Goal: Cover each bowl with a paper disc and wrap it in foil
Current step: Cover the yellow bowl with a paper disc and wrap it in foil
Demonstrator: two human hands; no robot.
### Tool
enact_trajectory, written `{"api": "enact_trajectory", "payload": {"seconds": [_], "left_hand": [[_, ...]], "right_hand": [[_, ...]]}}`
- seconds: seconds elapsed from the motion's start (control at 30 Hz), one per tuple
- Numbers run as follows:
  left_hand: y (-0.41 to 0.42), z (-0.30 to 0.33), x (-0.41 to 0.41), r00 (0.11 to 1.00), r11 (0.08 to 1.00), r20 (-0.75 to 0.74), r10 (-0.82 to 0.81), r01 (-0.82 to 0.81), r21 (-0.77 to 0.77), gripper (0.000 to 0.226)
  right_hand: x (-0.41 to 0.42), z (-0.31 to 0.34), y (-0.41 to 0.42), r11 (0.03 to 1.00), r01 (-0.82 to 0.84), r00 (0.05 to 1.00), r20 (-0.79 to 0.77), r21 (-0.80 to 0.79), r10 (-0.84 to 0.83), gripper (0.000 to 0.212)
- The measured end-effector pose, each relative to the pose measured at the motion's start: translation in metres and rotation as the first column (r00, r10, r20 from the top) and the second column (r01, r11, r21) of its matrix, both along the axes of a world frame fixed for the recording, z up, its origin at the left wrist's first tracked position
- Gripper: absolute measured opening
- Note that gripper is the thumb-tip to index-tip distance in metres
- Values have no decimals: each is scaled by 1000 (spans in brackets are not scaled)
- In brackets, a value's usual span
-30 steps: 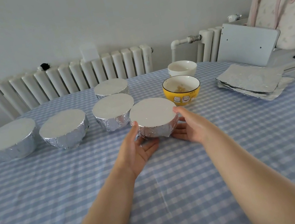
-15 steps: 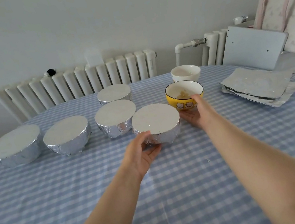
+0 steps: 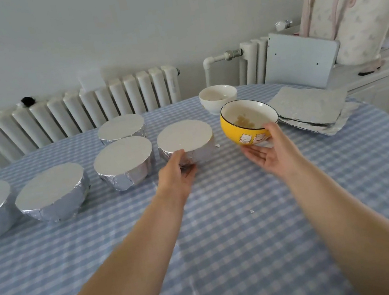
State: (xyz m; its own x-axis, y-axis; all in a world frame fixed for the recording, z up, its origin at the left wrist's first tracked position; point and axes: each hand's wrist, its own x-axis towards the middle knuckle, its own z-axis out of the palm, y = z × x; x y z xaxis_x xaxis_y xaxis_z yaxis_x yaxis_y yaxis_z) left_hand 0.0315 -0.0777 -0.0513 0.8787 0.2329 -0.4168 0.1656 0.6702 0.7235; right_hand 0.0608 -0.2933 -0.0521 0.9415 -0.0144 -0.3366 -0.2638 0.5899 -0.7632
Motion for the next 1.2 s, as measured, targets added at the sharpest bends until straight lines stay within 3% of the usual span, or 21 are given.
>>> {"api": "enact_trajectory", "payload": {"seconds": [0.1, 0.2, 0.33, 0.4, 0.5, 0.67, 0.9, 1.0, 1.1, 1.13, 1.2], "left_hand": [[-3, 8, 8, 1000, 1000, 6, 18, -18, -16, 17], [-1, 12, 10, 999, 999, 12, 37, -37, -39, 34], [4, 5, -5, 999, 996, -46, 28, -24, 87, 36], [10, 0, -13, 992, 981, -108, 71, -50, 186, 14], [16, -2, -36, 993, 965, -74, 95, -73, 253, 22], [30, -10, -68, 994, 963, 89, -61, 35, 266, 45], [38, -15, -86, 994, 968, 82, -66, 44, 248, 34], [38, -16, -89, 993, 971, 95, -66, 42, 235, 30], [36, -17, -90, 990, 983, 115, -76, 55, 174, 31], [35, -18, -91, 991, 987, 117, -68, 50, 150, 33], [35, -19, -91, 991, 992, 128, -32, 16, 124, 40]], "right_hand": [[-14, 2, -5, 997, -73, 997, -2, -36, 73, 46], [-31, 6, -9, 973, -208, 978, -16, -99, 208, 46], [-52, 6, -7, 890, -417, 909, -79, -186, 409, 44], [-62, 6, 1, 835, -504, 864, -108, -222, 492, 40], [-76, 6, 18, 758, -609, 792, -131, -232, 596, 55], [-91, 0, 44, 690, -696, 718, -160, -198, 678, 50], [-92, 3, 49, 557, -731, 664, -225, -395, 713, 43], [-81, 15, 38, 518, -600, 753, -213, -610, 622, 44], [-40, 9, 21, 606, -202, 959, -30, -769, 281, 28], [-24, 5, 14, 537, -58, 981, 51, -842, 187, 23], [3, -3, -2, 261, 94, 985, 128, -961, 116, 16]]}}
